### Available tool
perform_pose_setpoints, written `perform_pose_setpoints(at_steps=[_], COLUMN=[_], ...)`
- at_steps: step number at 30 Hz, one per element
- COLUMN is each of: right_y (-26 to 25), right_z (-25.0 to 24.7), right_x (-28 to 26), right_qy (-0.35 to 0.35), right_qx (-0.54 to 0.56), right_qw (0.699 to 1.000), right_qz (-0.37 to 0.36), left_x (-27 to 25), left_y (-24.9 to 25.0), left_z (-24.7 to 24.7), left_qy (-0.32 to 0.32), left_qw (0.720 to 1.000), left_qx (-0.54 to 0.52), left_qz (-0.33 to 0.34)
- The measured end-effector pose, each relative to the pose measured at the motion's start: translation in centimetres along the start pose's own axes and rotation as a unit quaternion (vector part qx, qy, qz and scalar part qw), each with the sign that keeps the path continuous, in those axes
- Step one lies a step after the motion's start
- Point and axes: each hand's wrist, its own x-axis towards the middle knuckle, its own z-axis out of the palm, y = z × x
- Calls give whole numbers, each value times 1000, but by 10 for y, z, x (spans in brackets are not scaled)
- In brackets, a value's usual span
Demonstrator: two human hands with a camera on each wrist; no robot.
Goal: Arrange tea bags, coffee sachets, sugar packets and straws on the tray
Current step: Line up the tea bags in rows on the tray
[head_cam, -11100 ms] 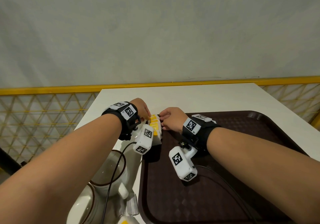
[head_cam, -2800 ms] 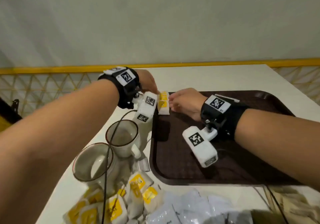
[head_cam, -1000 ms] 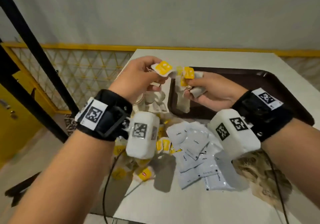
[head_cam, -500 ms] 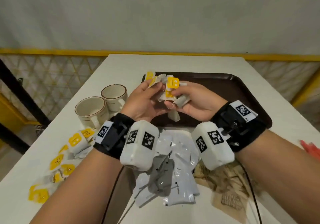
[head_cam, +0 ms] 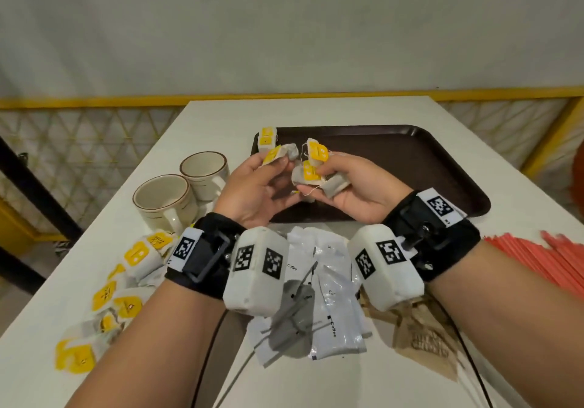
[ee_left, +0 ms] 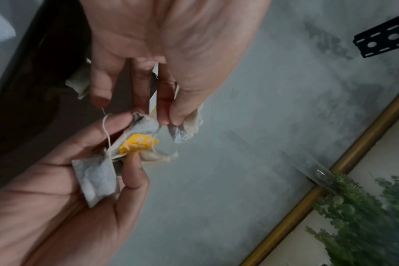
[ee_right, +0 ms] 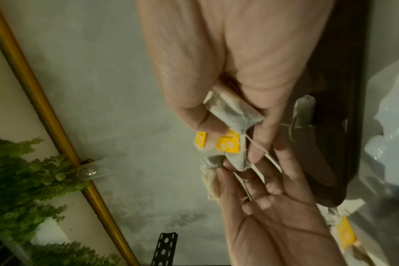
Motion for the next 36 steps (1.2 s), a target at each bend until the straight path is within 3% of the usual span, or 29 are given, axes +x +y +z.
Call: perform_pose_setpoints(at_steps=[4, 10, 15, 19, 26, 31, 36], right_y=[5, 21, 23, 25, 29, 23, 13], right_z=[1, 10, 7, 4, -5, -4, 0], right_x=[-2, 2, 2, 2, 0, -1, -4], right_qy=[-8, 37, 47, 57, 78, 93, 90], right_qx=[70, -17, 11, 50, 6, 77, 144], right_qw=[997, 999, 999, 997, 997, 992, 985], right_qz=[24, -18, -21, -14, -19, 18, -10], left_x=[-3, -5, -14, -15, -15, -14, -14], left_y=[1, 0, 8, 13, 8, 7, 8], left_z=[-6, -9, -6, -8, -2, -6, -4], left_qy=[8, 18, 8, 31, 20, 36, 21], left_qw=[1000, 999, 998, 998, 996, 997, 996], left_qx=[11, 40, 62, 50, 84, 67, 64], left_qz=[-5, -3, 19, -7, -16, -34, -52])
